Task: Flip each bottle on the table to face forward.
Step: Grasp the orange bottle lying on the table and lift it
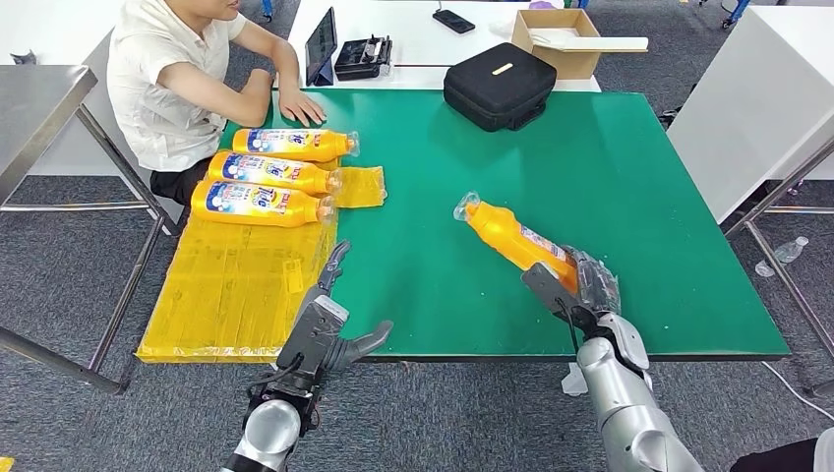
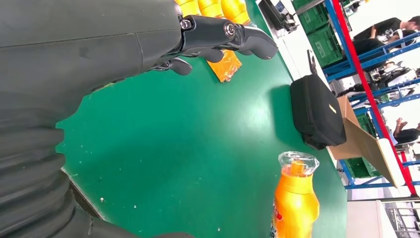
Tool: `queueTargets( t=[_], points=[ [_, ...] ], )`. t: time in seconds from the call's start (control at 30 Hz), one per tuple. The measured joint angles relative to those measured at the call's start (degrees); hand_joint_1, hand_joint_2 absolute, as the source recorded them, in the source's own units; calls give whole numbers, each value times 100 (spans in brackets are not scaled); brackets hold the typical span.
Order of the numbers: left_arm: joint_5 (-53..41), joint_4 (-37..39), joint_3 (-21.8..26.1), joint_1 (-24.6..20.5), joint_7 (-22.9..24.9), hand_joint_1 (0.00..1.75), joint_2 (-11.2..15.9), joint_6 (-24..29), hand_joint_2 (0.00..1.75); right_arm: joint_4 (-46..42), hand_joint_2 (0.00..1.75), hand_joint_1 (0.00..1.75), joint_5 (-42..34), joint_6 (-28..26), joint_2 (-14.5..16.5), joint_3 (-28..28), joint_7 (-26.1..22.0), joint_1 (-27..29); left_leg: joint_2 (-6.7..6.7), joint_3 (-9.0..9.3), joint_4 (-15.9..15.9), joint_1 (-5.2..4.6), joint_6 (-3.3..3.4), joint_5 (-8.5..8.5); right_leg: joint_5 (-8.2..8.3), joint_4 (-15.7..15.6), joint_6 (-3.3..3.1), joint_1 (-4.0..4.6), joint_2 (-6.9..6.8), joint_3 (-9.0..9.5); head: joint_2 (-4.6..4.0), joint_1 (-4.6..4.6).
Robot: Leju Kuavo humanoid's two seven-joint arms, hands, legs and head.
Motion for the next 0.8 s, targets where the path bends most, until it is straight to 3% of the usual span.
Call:
queueTargets(
  t=[0.33, 0.53, 0.8],
  points=[
    [76, 0, 2, 0, 3, 0, 0, -31, 175, -41, 175, 165, -99, 41, 5, -68, -23, 13, -1, 0, 0, -1, 0, 0, 0, 0, 0, -1, 0, 1, 0, -1],
    [626, 71, 66, -3, 55, 0, 0, -291, 175, -370, 175, 171, -1276, 626, 8, -11, -250, 176, 6, -1, 0, 0, 0, -1, 0, 0, 0, 0, 3, 0, 0, -1],
    [1337, 312, 250, -2, 209, 0, -3, -650, 175, -1322, 175, 154, -2178, 1115, 164, 598, -400, 728, 7, -25, -3, 1, -1, 0, 1, 5, 0, 1, 8, -15, 0, 2]
  ],
)
